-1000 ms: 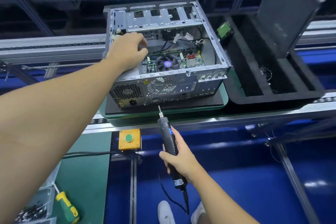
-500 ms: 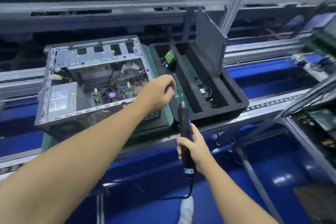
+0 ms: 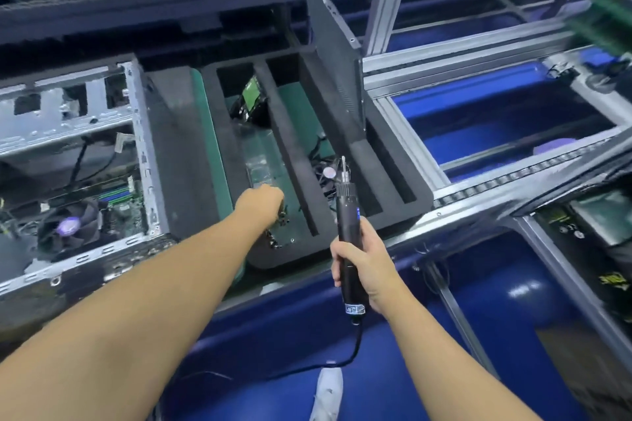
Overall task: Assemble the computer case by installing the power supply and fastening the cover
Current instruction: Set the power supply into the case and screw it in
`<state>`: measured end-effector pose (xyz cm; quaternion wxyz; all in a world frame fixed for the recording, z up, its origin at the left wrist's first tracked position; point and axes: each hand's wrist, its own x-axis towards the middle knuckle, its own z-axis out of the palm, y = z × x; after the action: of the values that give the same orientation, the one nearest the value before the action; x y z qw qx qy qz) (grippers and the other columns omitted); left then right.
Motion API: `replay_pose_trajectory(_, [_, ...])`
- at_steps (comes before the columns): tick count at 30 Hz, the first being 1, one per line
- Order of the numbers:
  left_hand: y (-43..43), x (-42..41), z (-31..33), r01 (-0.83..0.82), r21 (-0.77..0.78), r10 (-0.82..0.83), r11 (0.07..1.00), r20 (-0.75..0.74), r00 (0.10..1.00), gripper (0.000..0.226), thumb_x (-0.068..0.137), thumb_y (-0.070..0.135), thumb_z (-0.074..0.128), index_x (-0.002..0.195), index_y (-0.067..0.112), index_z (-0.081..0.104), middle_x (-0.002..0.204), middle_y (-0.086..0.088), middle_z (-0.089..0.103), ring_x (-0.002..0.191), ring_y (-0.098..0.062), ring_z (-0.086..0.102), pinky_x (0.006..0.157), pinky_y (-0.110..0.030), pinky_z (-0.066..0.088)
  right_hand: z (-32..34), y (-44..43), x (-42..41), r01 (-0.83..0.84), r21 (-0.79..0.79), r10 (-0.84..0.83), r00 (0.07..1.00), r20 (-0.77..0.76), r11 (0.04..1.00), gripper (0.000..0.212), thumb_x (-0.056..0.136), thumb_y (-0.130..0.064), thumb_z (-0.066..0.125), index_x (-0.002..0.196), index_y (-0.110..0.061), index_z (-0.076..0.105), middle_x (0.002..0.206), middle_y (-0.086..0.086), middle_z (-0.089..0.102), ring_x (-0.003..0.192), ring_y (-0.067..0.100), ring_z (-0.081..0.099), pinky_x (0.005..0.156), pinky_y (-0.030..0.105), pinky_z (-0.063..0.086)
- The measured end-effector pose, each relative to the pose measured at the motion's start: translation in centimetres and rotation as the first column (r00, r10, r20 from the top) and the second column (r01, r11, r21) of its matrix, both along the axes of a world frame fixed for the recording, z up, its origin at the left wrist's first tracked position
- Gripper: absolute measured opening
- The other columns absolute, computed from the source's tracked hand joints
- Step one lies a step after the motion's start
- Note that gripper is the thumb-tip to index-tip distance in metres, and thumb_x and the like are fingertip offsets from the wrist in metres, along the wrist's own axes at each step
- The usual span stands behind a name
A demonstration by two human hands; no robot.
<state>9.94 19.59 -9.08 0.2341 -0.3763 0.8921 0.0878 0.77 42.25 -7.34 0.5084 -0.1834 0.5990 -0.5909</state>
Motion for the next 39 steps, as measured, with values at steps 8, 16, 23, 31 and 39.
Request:
replay_pose_trajectory(8, [0.8, -3.5, -4.6, 0.134, -0.161, -0.113, 0.978, 0.136, 0.984, 0.016, 0.088, 0.004, 0.058, 0.087, 0.02, 0.058, 0.101, -0.004, 0.071, 0.098, -0.026, 0.065, 0.081, -0.031, 0.036, -1.2, -2.3, -2.6, -0.102, -0.021, 0.102, 0.995, 0.001, 0.995, 0.019, 0.094, 0.005, 0.058, 0.1, -0.009, 0.048, 0.077, 0.007, 0.056, 0.05, 0.025, 0.052, 0.048, 0.031, 0.048])
replay_pose_trajectory(16, [0.7, -3.5, -5.3, -0.087, -0.013, 0.087, 0.996, 0.003, 0.996, 0.027, 0.085, -0.009, 0.055, 0.108, 0.003, 0.063, 0.109, -0.017, 0.064, 0.101, -0.039, 0.065, 0.079, -0.042, 0.05, -1.8, -2.6, -3.1, -0.113, -0.007, 0.113, 0.993, 0.033, 0.994, 0.019, 0.092, -0.003, 0.063, 0.104, -0.009, 0.05, 0.08, 0.011, 0.054, 0.053, 0.026, 0.051, 0.05, 0.034, 0.049])
replay_pose_trajectory(23, [0.4, -1.8, -0.6, -0.384, 0.322, 0.488, 0.865, -0.367, 0.792, 0.015, 0.085, 0.002, 0.063, 0.078, 0.015, 0.067, 0.092, -0.007, 0.072, 0.087, -0.026, 0.068, 0.079, -0.035, 0.056, -0.6, -2.9, -1.0, -0.139, -0.025, 0.139, 0.99, 0.009, 0.99, 0.019, 0.086, -0.009, 0.064, 0.099, -0.021, 0.057, 0.081, 0.01, 0.056, 0.054, 0.026, 0.051, 0.05, 0.036, 0.049])
replay_pose_trajectory(31, [3.4, 3.2, 3.6, -0.319, 0.723, 0.789, 0.613, -0.582, 0.197, 0.014, 0.079, 0.002, 0.072, 0.077, 0.017, 0.07, 0.079, -0.002, 0.073, 0.073, -0.02, 0.072, 0.074, -0.032, 0.06, 3.0, -1.7, 5.0, -0.132, -0.032, 0.129, 0.989, -0.066, 0.991, 0.03, 0.084, -0.009, 0.066, 0.109, -0.022, 0.058, 0.081, 0.01, 0.057, 0.052, 0.026, 0.05, 0.05, 0.035, 0.048])
replay_pose_trajectory(39, [6.9, 10.8, 12.4, 0.237, 0.949, 0.971, 0.207, -0.17, -0.166, 0.012, 0.084, 0.006, 0.077, 0.092, 0.014, 0.074, 0.082, -0.004, 0.077, 0.071, -0.011, 0.068, 0.065, -0.023, 0.054, 7.6, 0.8, 15.7, -0.178, -0.128, 0.165, 0.98, -0.109, 0.976, 0.021, 0.081, -0.007, 0.067, 0.092, -0.025, 0.061, 0.079, 0.012, 0.053, 0.048, 0.024, 0.048, 0.046, 0.032, 0.045])
